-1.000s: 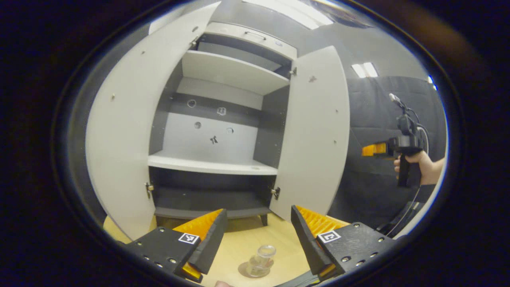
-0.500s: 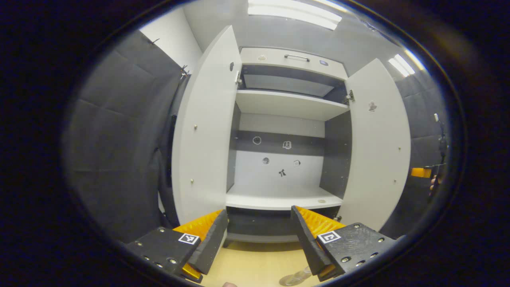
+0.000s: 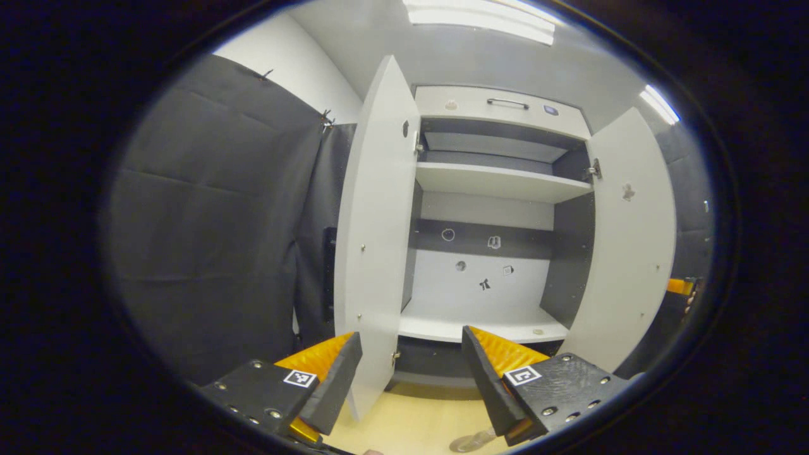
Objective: Grasp the bottle in the cabinet with the left hand and place it on the coaster, then close the right door with the right hand and the left door with the left hand.
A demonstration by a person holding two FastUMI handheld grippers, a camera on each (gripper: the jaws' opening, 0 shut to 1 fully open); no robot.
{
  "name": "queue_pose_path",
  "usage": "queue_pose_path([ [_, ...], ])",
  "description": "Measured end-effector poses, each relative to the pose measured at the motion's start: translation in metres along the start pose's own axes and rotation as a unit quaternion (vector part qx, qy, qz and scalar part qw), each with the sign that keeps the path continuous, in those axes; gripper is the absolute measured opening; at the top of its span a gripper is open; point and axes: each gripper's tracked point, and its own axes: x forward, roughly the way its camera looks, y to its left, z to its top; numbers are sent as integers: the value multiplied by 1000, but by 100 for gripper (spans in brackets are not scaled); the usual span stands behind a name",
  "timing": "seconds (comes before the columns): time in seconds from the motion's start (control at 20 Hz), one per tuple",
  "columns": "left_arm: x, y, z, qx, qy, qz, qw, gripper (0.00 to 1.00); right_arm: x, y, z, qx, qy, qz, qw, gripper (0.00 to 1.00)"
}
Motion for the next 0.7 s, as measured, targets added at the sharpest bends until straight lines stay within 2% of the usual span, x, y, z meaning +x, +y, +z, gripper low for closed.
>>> queue_pose_path([
  [0.15, -18, 1, 0, 7, 4, 13, 1000, 92, 10, 14, 3, -3, 5, 28, 1000, 98],
  [0.2, -22, 3, 0, 9, 5, 17, 1000, 99, 14, 19, 3, -4, 5, 35, 999, 98],
  [0.4, -32, 12, 0, 17, 0, 24, 1000, 99, 15, 34, 8, -12, 1, 47, 999, 98],
  [0.65, -29, 40, -4, 5, 4, 38, 999, 99, 12, 37, 9, -34, -9, 8, 999, 97],
  [0.7, -29, 43, -6, -3, 4, 34, 999, 92, 12, 38, 11, -41, -11, 5, 999, 97],
])
